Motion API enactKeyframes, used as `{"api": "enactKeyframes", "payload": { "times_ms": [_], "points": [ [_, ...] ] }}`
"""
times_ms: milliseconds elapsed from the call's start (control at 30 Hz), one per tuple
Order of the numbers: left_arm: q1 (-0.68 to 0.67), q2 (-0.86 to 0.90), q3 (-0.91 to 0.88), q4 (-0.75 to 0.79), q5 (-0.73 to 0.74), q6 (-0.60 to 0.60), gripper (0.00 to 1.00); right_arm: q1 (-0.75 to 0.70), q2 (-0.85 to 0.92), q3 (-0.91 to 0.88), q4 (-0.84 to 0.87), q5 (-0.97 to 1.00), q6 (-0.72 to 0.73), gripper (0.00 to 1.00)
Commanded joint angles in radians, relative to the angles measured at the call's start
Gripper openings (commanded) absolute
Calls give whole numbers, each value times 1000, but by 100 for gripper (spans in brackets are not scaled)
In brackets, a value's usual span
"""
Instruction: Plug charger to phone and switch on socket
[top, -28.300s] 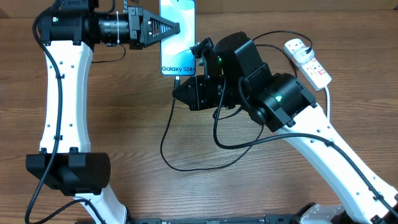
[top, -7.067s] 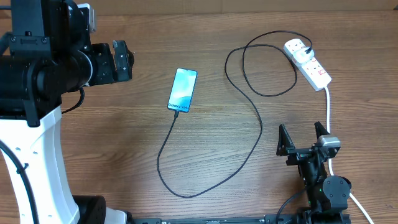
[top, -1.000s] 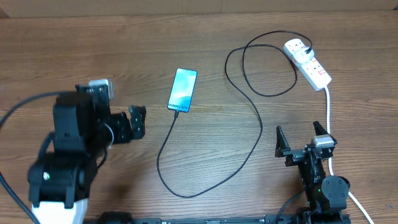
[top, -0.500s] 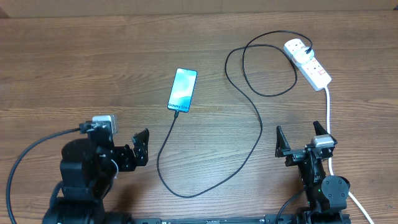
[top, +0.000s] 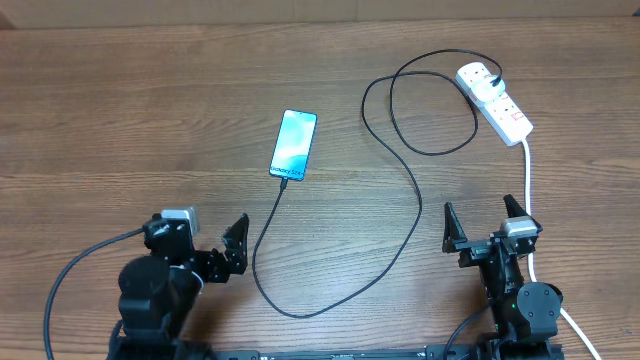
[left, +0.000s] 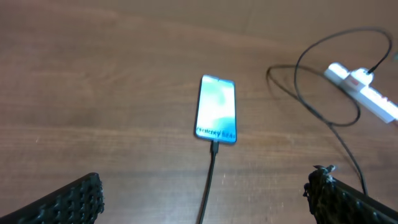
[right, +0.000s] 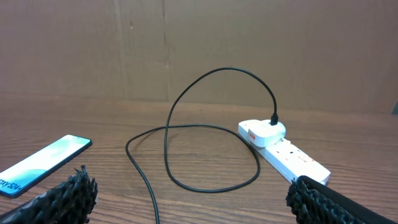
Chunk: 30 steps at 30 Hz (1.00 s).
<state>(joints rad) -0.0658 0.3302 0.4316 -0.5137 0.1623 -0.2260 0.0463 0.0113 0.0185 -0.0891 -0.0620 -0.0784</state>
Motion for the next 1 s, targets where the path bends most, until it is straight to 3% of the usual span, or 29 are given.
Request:
{"api": "enactKeyframes", "payload": {
  "times_ms": [0, 533, 967],
  "points": [
    [-6, -66, -77, 73, 40, 20, 99, 4, -8, -10, 8, 12, 2, 100],
    [-6, -227, -336, 430, -17, 20, 100, 4, -8, -10, 8, 12, 2, 100],
    [-6, -326, -427, 526, -143, 20, 99, 4, -8, -10, 8, 12, 2, 100]
  ]
}}
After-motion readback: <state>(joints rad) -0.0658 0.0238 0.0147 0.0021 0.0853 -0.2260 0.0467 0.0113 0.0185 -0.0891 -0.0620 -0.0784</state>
